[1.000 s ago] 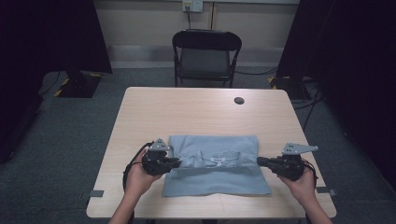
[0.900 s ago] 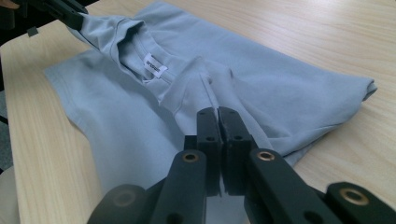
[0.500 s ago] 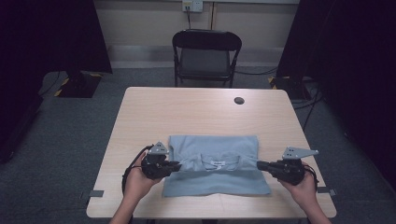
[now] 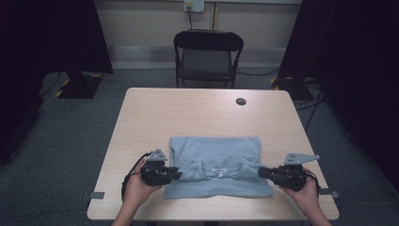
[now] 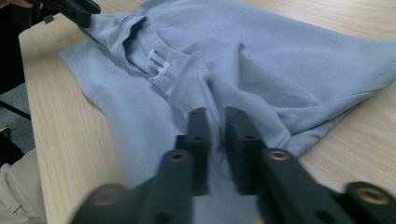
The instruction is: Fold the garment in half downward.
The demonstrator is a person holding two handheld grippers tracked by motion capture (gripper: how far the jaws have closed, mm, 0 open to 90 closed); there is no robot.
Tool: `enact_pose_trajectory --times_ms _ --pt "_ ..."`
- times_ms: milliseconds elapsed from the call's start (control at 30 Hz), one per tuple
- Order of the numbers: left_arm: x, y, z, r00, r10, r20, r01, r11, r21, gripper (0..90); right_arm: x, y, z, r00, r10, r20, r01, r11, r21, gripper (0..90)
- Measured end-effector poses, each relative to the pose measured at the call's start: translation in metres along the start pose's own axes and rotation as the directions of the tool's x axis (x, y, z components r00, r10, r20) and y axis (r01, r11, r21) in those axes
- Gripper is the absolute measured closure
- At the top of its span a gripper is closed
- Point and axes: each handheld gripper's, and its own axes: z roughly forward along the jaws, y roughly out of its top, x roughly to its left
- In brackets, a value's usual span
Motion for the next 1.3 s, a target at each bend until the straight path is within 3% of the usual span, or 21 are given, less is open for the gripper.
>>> enact_pose_trajectory --times_ms 67,200,433,533,667,800,967,1067,1300 --pt "0.000 0.000 0.000 1.0000 -0.003 -0.004 0.003 0.9997 -0.024 36.2 0.002 0.000 0.001 0.9998 -0.017 0.007 0.017 1.000 0.003 62.3" --pt "-0.003 0.003 0.002 1.0000 0.007 -0.003 -0.007 0.9992 -0.040 25.8 0.007 0.004 0.005 0.9991 -0.034 0.025 0.034 0.999 -0.003 47.7" --pt "-0.014 0.004 0.009 0.9992 0.021 0.035 -0.020 0.9991 -0.037 24.4 0.018 0.011 0.015 0.9983 -0.051 -0.029 0.051 0.999 -0.019 43.3" --pt "-0.019 0.004 0.011 0.9978 0.036 0.056 -0.034 0.9987 -0.039 28.1 0.023 0.012 0.019 0.9968 -0.068 -0.040 0.068 0.998 -0.007 43.4" --pt "-0.027 0.002 0.015 0.9956 0.043 0.083 -0.041 0.9987 -0.032 28.3 0.029 0.011 0.024 0.9946 -0.086 -0.057 0.087 0.996 0.008 45.5" --pt "-0.036 -0.001 0.024 0.9913 0.063 0.115 -0.062 0.9980 -0.012 30.5 0.035 0.006 0.036 0.9903 -0.110 -0.085 0.115 0.992 0.054 52.9" --pt "-0.043 -0.006 0.036 0.9841 0.074 0.161 -0.081 0.9962 0.033 39.3 0.038 0.000 0.045 0.9865 -0.122 -0.109 0.133 0.986 0.102 58.2" --pt "-0.042 -0.008 0.038 0.9851 0.076 0.155 -0.084 0.9954 0.047 42.5 0.038 -0.003 0.048 0.9864 -0.124 -0.108 0.136 0.984 0.117 58.6" --pt "-0.041 -0.013 0.044 0.9811 0.121 0.151 -0.136 0.9866 0.090 55.8 0.036 -0.007 0.055 0.9898 -0.106 -0.096 0.120 0.980 0.158 75.1"
